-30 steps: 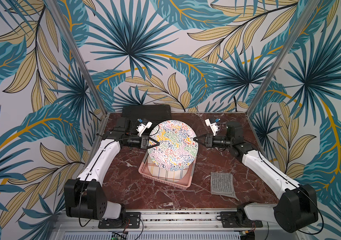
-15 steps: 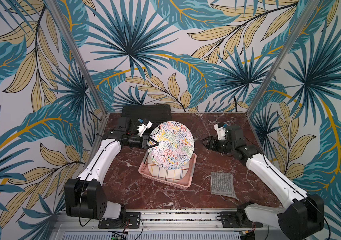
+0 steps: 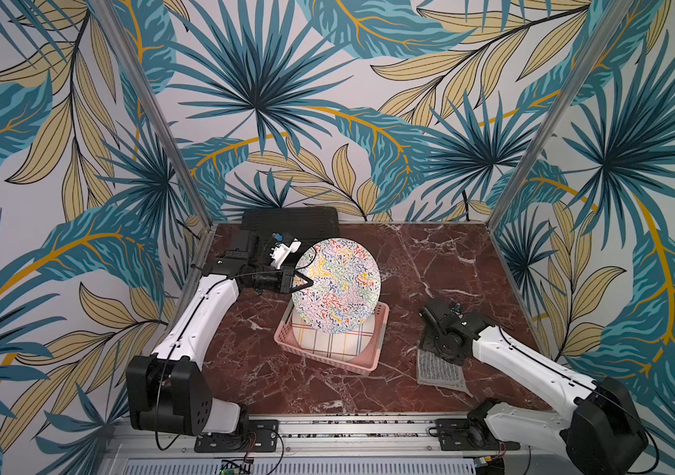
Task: Wipe the wet plate dry
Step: Pick up the towel at the center of the board.
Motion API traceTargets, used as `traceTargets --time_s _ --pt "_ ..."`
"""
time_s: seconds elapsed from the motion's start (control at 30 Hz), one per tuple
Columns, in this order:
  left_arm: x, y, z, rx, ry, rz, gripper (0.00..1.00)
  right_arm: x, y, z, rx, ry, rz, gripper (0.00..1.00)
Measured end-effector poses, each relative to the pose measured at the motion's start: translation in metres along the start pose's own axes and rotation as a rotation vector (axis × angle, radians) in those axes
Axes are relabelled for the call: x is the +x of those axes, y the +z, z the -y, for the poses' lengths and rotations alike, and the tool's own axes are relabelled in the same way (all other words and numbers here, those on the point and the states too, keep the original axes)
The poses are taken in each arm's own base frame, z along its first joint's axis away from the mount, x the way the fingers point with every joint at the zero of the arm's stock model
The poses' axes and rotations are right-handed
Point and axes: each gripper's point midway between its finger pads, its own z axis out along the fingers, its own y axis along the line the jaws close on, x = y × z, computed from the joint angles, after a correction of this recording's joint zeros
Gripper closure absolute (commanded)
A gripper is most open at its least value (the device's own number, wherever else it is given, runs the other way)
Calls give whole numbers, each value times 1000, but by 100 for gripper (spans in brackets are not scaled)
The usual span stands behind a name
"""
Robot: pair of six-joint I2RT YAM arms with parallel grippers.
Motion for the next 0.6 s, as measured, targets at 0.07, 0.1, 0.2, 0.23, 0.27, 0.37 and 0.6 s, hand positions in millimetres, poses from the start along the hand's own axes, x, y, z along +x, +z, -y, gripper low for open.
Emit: traceTargets --time_s 0.07,0.1,0.2,0.23,0.27,0.37,0.6 --pt "-1 -1 1 -1 8 5 100 10 14 6 28 15 -26 28" --pt "-1 -1 1 -1 9 7 100 13 19 7 37 20 -35 29" --pt "-1 -1 1 0 14 11 100 17 30 3 40 39 -53 37" --pt "-1 -1 1 0 14 11 100 18 34 0 34 48 -56 44" --pt "-1 0 1 0 13 12 100 19 37 -3 27 58 -59 56" --pt "0 0 0 0 11 10 100 14 40 -14 -11 81 -40 90" --pt "3 3 -4 -3 8 13 100 -5 19 -24 -127 105 59 100"
